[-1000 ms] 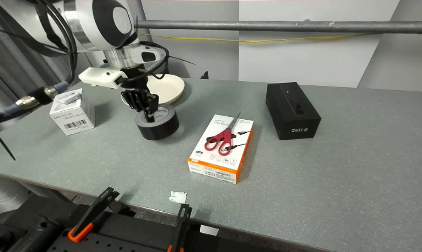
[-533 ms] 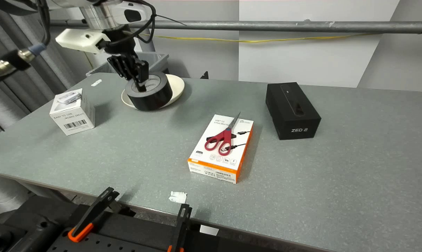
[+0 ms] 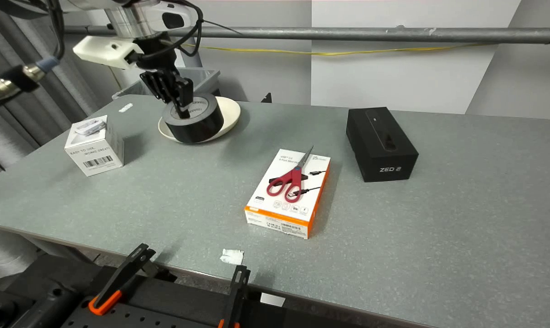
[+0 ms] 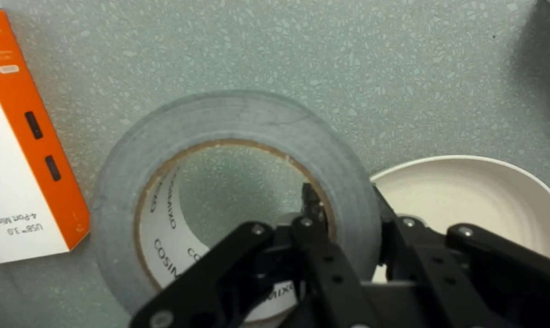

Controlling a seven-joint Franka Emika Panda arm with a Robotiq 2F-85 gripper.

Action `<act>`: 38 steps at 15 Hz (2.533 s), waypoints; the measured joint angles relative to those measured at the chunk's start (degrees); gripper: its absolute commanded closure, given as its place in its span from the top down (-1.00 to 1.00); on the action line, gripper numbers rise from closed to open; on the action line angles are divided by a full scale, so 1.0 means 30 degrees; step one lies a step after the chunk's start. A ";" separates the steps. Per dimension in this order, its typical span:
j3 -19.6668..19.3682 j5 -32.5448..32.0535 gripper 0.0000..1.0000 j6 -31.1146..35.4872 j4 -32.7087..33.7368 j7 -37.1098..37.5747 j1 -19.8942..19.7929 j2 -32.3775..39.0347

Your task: Put the black masking tape on the white plate

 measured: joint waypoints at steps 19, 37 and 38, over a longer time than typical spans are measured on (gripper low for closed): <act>0.0476 0.2499 -0.87 -0.3285 1.5195 -0.0289 0.0471 1.1406; 0.0391 0.2499 1.00 -0.4732 1.8518 -0.0184 0.0892 1.3647; 0.0391 0.2499 1.00 -0.4812 1.8599 -0.0183 0.0893 1.3666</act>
